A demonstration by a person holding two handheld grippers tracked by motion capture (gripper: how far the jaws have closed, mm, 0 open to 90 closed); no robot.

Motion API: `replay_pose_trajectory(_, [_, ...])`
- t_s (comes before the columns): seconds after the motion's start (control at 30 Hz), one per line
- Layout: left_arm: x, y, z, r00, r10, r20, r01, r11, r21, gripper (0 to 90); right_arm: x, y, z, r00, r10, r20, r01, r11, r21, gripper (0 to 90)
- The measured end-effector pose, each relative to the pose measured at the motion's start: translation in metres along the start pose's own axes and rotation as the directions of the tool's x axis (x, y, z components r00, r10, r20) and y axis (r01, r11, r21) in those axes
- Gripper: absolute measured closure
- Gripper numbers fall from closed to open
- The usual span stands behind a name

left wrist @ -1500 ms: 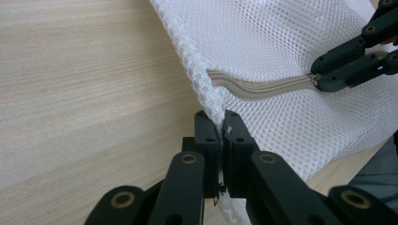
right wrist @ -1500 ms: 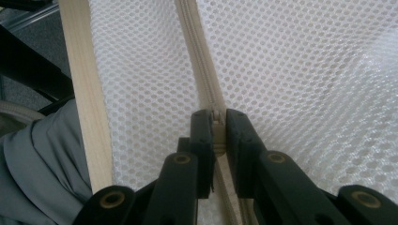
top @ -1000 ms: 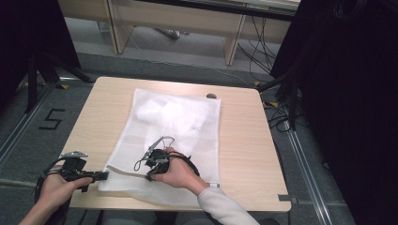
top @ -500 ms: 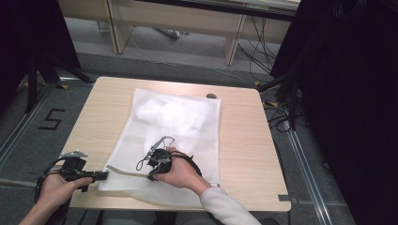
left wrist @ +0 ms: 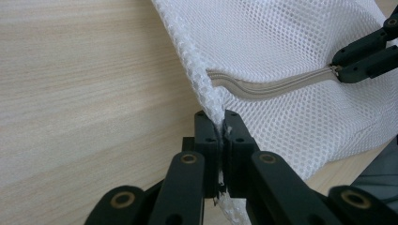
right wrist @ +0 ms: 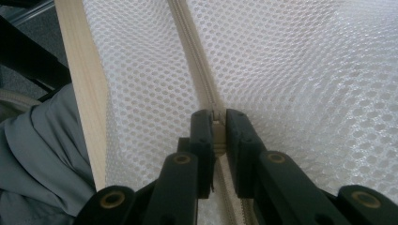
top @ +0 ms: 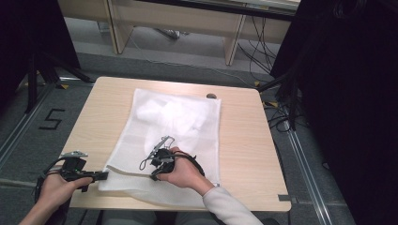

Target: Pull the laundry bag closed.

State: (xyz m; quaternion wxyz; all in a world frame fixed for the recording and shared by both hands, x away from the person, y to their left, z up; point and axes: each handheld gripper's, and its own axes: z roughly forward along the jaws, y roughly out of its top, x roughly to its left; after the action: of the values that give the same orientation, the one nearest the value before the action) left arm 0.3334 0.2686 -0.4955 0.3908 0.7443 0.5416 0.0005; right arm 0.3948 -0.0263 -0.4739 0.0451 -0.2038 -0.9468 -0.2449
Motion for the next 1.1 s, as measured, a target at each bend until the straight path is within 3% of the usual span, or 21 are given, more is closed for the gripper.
replay_pose_trajectory(0.13, [0.0, 0.0, 0.0, 1.0, -0.002, 0.0, 0.002, 1.0, -0.004, 85.8, -0.001, -0.001, -0.002, 1.0, -0.006, -0.005, 0.006, 1.0, 0.003, 82.5])
replay_pose_trajectory(0.2, [0.0, 0.0, 0.0, 1.0, -0.003, 0.0, 0.003, 1.0, -0.004, 85.9, -0.004, -0.003, -0.003, 0.9994, -0.033, 0.01, 0.033, 0.9994, 0.014, 82.5])
replay_pose_trajectory(0.3, [0.0, 0.0, 0.0, 1.0, -0.002, 0.001, 0.002, 1.0, -0.002, 85.8, -0.002, -0.003, -0.004, 1.0, 0.003, -0.002, -0.003, 1.0, 0.002, 82.5])
replay_pose_trajectory(0.37, [0.0, 0.0, 0.0, 1.0, -0.004, 0.0, 0.004, 1.0, -0.002, 85.8, -0.004, -0.004, -0.005, 0.9998, -0.018, 0.008, 0.018, 0.9998, 0.01, 82.5])
replay_pose_trajectory(0.43, [0.001, 0.0, 0.0, 1.0, -0.006, -0.002, 0.006, 1.0, -0.001, 85.8, -0.002, -0.004, -0.005, 0.9999, 0.011, -0.002, -0.011, 0.9999, 0.003, 82.5])
replay_pose_trajectory(0.53, [0.001, 0.0, 0.0, 1.0, -0.006, -0.002, 0.006, 1.0, 0.0, 85.8, -0.005, -0.004, -0.007, 0.9991, -0.042, 0.009, 0.042, 0.9991, 0.011, 82.5])
replay_pose_trajectory(0.57, [0.001, 0.0, 0.0, 1.0, -0.007, -0.001, 0.007, 1.0, 0.0, 85.8, -0.003, -0.004, -0.007, 0.9999, -0.014, -0.002, 0.014, 0.9999, 0.005, 82.5])
replay_pose_trajectory(0.67, [0.001, 0.0, 0.0, 1.0, -0.006, -0.001, 0.006, 1.0, 0.001, 85.8, -0.003, -0.005, -0.008, 1.0, 0.003, 0.005, -0.003, 1.0, 0.004, 82.5])
replay_pose_trajectory(0.7, [0.001, 0.0, 0.0, 1.0, -0.006, -0.003, 0.006, 1.0, -0.001, 85.8, -0.005, -0.005, -0.008, 0.9995, -0.028, 0.013, 0.027, 0.9995, 0.015, 82.5])
replay_pose_trajectory(0.8, [0.0, -0.001, 0.0, 0.9999, -0.008, -0.009, 0.008, 0.9999, -0.013, 85.8, -0.006, -0.006, -0.009, 0.9992, -0.036, 0.014, 0.036, 0.9993, 0.011, 82.5])
replay_pose_trajectory(0.87, [0.001, 0.0, 0.0, 1.0, -0.006, -0.002, 0.006, 1.0, -0.001, 85.8, -0.003, -0.006, -0.01, 1.0, -0.007, 0.001, 0.007, 1.0, 0.0, 82.5])
replay_pose_trajectory(0.93, [0.002, 0.0, -0.002, 0.9998, 0.02, -0.009, -0.02, 0.9997, 0.014, 85.8, -0.003, -0.006, -0.01, 1.0, -0.01, 0.003, 0.01, 1.0, 0.003, 82.5])
replay_pose_trajectory(0.97, [0.0, 0.0, 0.0, 1.0, -0.008, -0.003, 0.008, 1.0, -0.005, 85.8, -0.004, -0.007, -0.011, 1.0, -0.008, -0.003, 0.008, 1.0, 0.003, 82.5])
replay_pose_trajectory(1.03, [0.001, 0.0, 0.0, 1.0, -0.007, -0.002, 0.007, 1.0, -0.002, 85.8, -0.003, -0.007, -0.011, 1.0, 0.003, 0.005, -0.003, 1.0, 0.001, 82.5])
replay_pose_trajectory(1.07, [0.003, 0.0, -0.002, 0.9997, 0.023, -0.005, -0.023, 0.9993, 0.028, 85.8, -0.003, -0.007, -0.011, 1.0, 0.003, 0.005, -0.003, 1.0, 0.001, 82.5])
replay_pose_trajectory(1.1, [0.003, 0.0, -0.002, 0.9998, 0.017, -0.004, -0.017, 0.9996, 0.021, 85.8, -0.003, -0.008, -0.012, 1.0, 0.0, 0.001, 0.0, 1.0, 0.001, 82.5])
